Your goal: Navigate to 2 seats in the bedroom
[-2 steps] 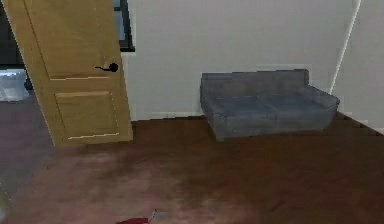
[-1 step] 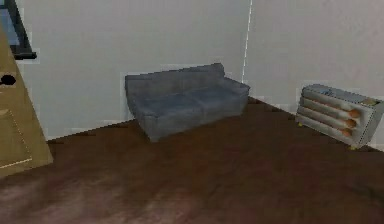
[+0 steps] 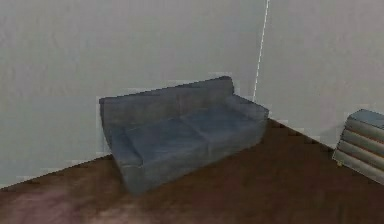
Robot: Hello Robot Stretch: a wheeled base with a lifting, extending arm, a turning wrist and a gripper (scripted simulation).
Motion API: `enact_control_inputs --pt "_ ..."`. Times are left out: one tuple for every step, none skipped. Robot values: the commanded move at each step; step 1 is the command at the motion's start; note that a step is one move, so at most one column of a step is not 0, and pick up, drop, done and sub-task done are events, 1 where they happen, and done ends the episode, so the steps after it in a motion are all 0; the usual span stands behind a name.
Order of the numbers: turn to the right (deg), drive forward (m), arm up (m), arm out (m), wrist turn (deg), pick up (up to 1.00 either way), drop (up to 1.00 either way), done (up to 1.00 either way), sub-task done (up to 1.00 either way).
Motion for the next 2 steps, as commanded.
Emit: enact_control_inputs --pt "-27.0 0.00 0.00 0.00 0.0 0.00 0.00 0.00 0.00" --pt "0.0 0.45 0.00 0.00 0.0 0.00 0.00 0.00 0.00"
